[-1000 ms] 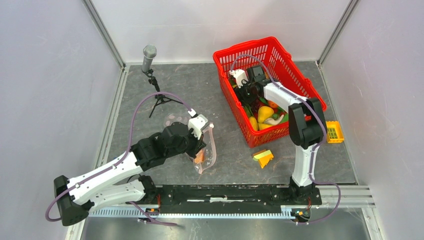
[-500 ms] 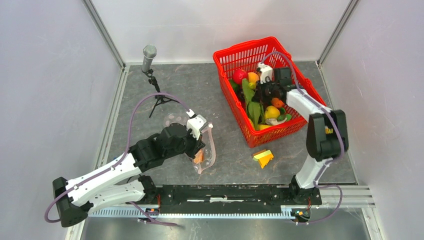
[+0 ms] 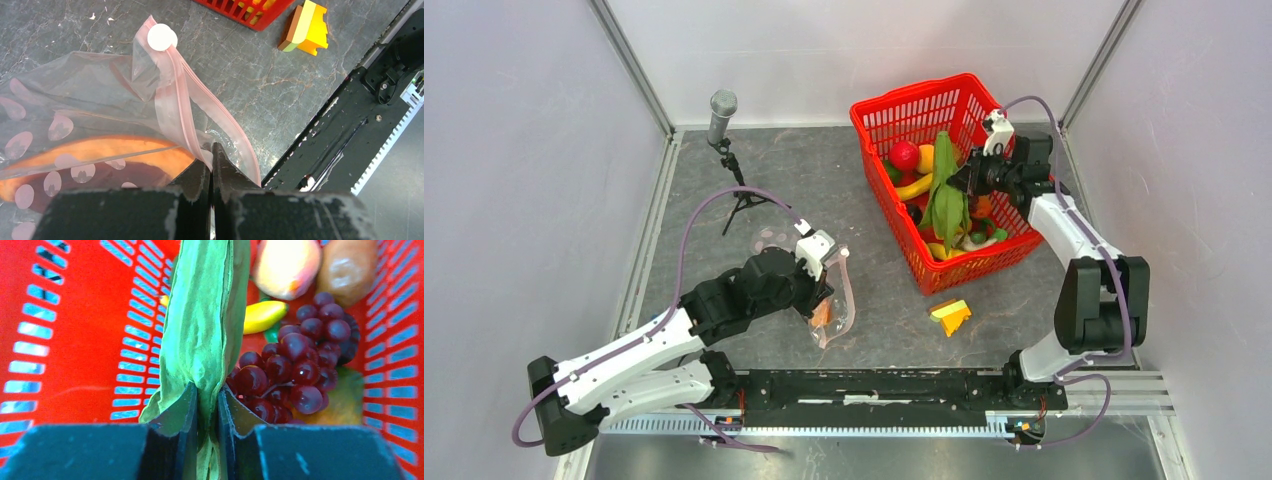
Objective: Place the food in the zip-top bag and seal the zipper
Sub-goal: Pick up the fake vegetable from the bin.
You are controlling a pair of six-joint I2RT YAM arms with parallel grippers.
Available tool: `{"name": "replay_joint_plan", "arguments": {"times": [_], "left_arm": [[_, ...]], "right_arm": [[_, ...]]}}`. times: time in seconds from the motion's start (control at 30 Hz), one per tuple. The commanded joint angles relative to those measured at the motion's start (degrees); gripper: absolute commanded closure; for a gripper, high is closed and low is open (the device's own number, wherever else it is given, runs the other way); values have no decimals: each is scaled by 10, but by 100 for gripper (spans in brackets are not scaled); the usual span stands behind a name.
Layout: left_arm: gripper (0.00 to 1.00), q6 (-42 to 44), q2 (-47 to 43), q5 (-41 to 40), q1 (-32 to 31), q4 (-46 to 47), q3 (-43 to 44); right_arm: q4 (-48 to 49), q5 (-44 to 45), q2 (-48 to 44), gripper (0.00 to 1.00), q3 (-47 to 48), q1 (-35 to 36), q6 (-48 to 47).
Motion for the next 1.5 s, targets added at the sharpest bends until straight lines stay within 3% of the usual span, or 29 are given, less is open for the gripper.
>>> {"name": "replay_joint_plan", "arguments": {"times": [0.0, 0.1, 0.3, 0.4, 0.47, 0.53, 0.7, 0.8, 0.9, 1.03, 1.33, 1.47], "left_arm": [[98, -15, -11, 5, -1, 23, -1], [98, -15, -17, 2, -1, 22, -2], [98, -15, -22, 5, -1, 22, -4], [98, -15, -23, 7, 0, 22, -6], [98, -15, -23, 10, 0, 22, -6], [98, -15, -23, 12, 0, 21, -6], [98, -15, -21, 14, 0, 22, -5], [98, -16, -15, 20, 0, 28, -7], [98, -16, -3, 26, -1, 34, -6], [98, -18, 12, 36, -1, 38, -3], [98, -18, 9, 27, 0, 35, -5], [98, -17, 12, 28, -1, 36, -5]], "right_arm": [[146, -124, -43, 80, -29, -7, 76], [209, -135, -78, 78, -31, -18, 108], [241, -92, -138, 75, -52, -18, 108], [240, -52, -168, 76, -82, -19, 113], [233, -77, -172, 79, -85, -21, 115], [200, -87, -167, 80, -75, -21, 112], [-22, 21, -124, 75, -18, -21, 9], [-92, 69, -76, 77, -1, -20, -34], [-120, 61, -9, 67, 27, -18, -55], [-156, 71, 81, 68, 96, 20, -61], [-147, 179, 111, 34, 140, 82, -69], [-182, 212, 107, 31, 155, 109, -103]]}}
